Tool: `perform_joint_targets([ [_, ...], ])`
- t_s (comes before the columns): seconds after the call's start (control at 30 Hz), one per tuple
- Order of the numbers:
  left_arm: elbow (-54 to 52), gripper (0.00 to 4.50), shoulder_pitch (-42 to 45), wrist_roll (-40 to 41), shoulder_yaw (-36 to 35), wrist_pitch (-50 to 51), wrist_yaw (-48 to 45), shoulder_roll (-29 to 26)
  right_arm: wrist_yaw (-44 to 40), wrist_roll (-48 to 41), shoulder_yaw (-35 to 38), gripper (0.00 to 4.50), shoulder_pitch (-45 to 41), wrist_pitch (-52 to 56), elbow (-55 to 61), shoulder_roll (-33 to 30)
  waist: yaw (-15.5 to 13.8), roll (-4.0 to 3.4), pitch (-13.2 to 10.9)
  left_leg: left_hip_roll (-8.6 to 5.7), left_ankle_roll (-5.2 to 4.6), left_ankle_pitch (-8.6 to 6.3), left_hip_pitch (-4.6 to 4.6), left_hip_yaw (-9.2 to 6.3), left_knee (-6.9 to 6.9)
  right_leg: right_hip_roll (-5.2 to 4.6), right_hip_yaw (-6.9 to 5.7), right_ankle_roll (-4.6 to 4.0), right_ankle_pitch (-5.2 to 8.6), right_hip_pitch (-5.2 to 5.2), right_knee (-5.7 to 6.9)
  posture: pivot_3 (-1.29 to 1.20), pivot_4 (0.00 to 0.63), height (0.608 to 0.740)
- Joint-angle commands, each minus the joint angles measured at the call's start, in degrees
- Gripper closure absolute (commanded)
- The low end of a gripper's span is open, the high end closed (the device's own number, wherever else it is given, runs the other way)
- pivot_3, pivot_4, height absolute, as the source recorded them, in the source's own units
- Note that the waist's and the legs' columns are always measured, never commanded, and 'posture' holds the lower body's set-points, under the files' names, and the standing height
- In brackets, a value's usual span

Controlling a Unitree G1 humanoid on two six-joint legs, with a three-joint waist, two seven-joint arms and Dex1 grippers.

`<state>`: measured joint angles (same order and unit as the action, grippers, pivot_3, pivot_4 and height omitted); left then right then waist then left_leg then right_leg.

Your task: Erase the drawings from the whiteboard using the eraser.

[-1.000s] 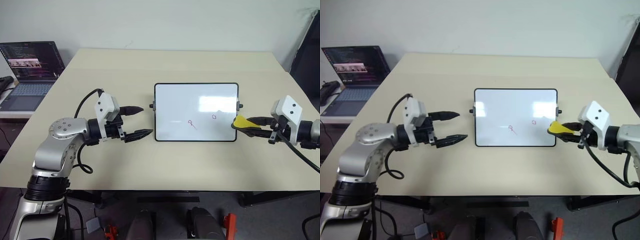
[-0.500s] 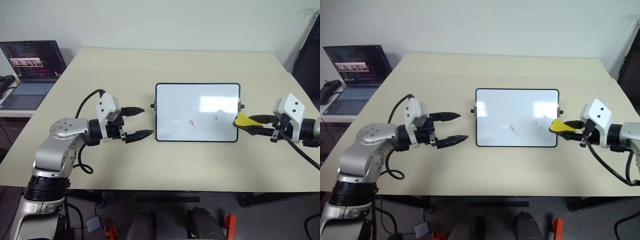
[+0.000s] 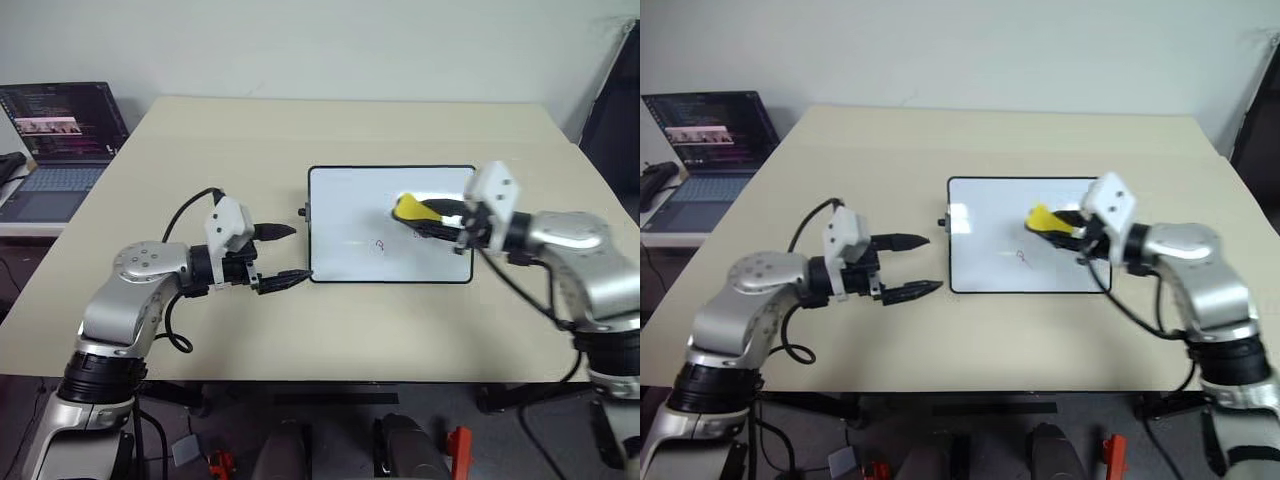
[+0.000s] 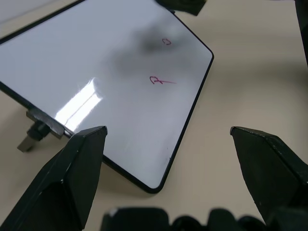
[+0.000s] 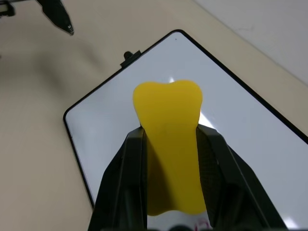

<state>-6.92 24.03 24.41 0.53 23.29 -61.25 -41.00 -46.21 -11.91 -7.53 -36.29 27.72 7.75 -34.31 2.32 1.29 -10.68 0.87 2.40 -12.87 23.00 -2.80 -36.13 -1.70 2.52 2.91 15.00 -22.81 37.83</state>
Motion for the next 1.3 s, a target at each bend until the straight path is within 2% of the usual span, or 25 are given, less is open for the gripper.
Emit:
perform_joint_targets([
  [0.03,-1.6,0.00,-0.1,0.2,-0.7,-1.0,0.0,0.0,4.8,7.4,-3.8,3.43,-2.1,-5.3,-5.6,1.9,-0.3,0.00,0.0,-0.01,0.00,0.00,0.03,0.00,0.00,-0.01,0.00,0.00,0.00,-0.04,0.03,0.00,0.150,0.740],
  [0.33,-3.3,0.00,-2.0,0.6,-1.7,-0.7,0.5,-0.4,5.3,13.9,-6.6,3.45,-2.0,-14.6,-18.8,3.2,-0.5,0.02,0.0,-0.08,0.00,0.01,0.32,-0.01,-0.06,-0.10,-0.04,-0.02,-0.02,-0.40,0.21,0.00,0.150,0.740],
  [0.67,-3.6,0.00,-2.6,0.6,-2.2,-0.9,0.9,-0.3,-3.9,19.7,-14.6,3.45,4.4,-16.2,-19.0,-0.3,-0.4,0.24,0.2,-0.01,0.00,0.01,-0.82,-0.03,-0.06,-0.03,-0.05,0.12,0.25,0.75,0.11,0.00,0.150,0.740],
  [0.8,-3.2,0.00,-2.0,0.6,-2.1,-1.0,0.8,0.0,-5.0,20.4,-15.0,3.46,6.2,-15.7,-18.0,-1.0,-0.4,0.29,0.2,0.03,-0.01,0.02,-1.33,-0.03,-0.06,0.00,-0.04,-0.26,0.47,1.20,0.14,0.00,0.150,0.740],
  [1.0,-1.8,0.00,-0.7,0.4,-1.7,-1.5,0.1,0.2,-4.3,19.9,-13.0,3.47,6.3,-15.5,-18.0,-1.5,-0.5,0.30,0.2,0.02,-0.06,0.06,-1.32,-0.06,-0.08,-0.01,-0.03,-0.25,0.45,1.20,0.16,0.00,0.150,0.740],
  [1.07,-1.3,0.00,-0.1,0.4,-1.5,-1.6,-0.2,0.3,-5.4,16.9,-10.6,3.48,6.5,-14.1,-15.8,-1.9,-0.5,0.29,0.2,0.02,-0.06,0.06,-1.29,-0.06,-0.08,-0.01,-0.03,-0.24,0.45,1.19,0.14,0.00,0.150,0.740],
  [1.13,-1.1,0.00,0.6,0.7,-1.5,-1.6,-0.5,0.5,-8.5,12.3,-7.6,3.48,7.6,-12.1,-10.0,-3.1,-0.6,0.29,0.2,0.01,-0.06,0.06,-1.20,-0.07,-0.08,-0.01,-0.04,-0.23,0.44,1.13,0.14,0.00,0.150,0.740],
  [1.23,-1.0,0.00,1.8,1.3,-2.1,-1.3,-1.0,0.3,-14.0,2.2,0.2,3.49,10.1,-4.8,3.0,-8.1,-1.0,0.26,0.1,-0.06,-0.05,0.06,-0.91,-0.13,-0.07,-0.08,-0.10,0.03,0.34,0.92,0.11,0.00,0.150,0.740],
  [1.3,-0.9,0.00,2.3,1.5,-2.5,-1.2,-1.4,0.0,-15.6,-2.1,4.7,3.49,11.3,-0.9,8.3,-11.4,-0.9,0.21,0.1,-0.06,-0.05,0.05,-0.34,-0.15,-0.06,-0.10,-0.13,0.12,0.27,0.43,0.12,0.00,0.150,0.740],
])
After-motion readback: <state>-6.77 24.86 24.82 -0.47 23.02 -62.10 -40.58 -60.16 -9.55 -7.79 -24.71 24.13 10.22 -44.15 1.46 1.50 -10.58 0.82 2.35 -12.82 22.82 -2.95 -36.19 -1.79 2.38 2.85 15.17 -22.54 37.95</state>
